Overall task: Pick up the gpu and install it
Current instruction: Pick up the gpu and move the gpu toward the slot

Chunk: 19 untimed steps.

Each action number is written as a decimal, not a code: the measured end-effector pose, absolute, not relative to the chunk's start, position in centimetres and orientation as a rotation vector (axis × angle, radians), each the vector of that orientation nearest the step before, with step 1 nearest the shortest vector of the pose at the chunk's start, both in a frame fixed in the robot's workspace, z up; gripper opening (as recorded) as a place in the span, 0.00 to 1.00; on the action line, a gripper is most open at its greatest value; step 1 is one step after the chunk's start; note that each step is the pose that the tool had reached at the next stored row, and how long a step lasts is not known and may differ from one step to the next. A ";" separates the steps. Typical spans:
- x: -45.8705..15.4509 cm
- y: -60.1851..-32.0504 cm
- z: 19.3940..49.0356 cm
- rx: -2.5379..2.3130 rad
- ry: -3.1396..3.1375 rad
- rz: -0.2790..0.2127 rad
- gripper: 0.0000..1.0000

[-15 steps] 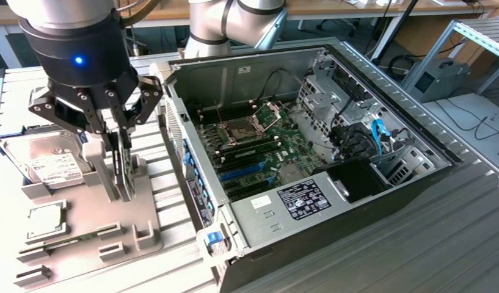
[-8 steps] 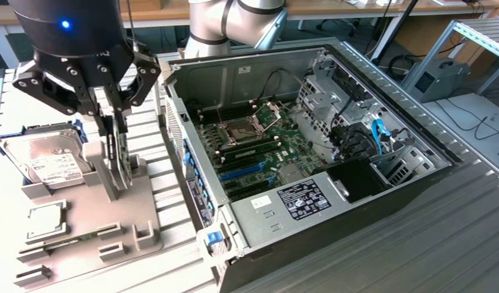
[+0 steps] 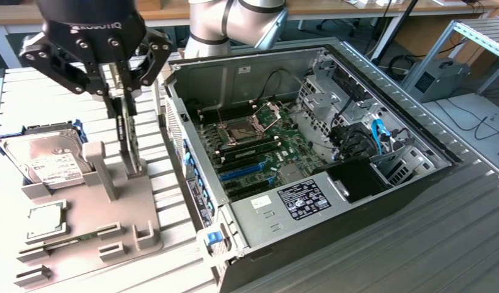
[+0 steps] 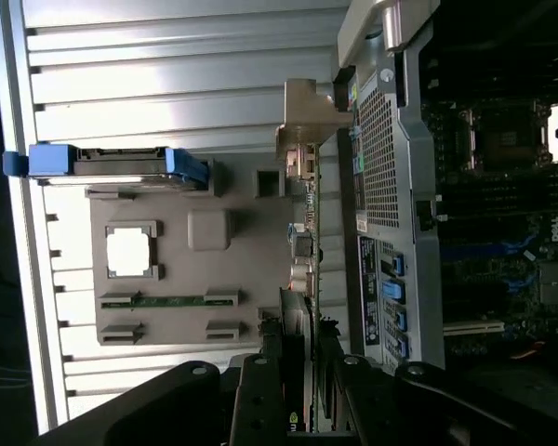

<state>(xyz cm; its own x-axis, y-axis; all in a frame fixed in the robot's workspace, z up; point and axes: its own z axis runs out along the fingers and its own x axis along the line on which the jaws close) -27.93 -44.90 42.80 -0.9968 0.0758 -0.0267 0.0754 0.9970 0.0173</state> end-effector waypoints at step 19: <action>-20.8 -43.5 42.8 0.118 3.116 0.015 0.26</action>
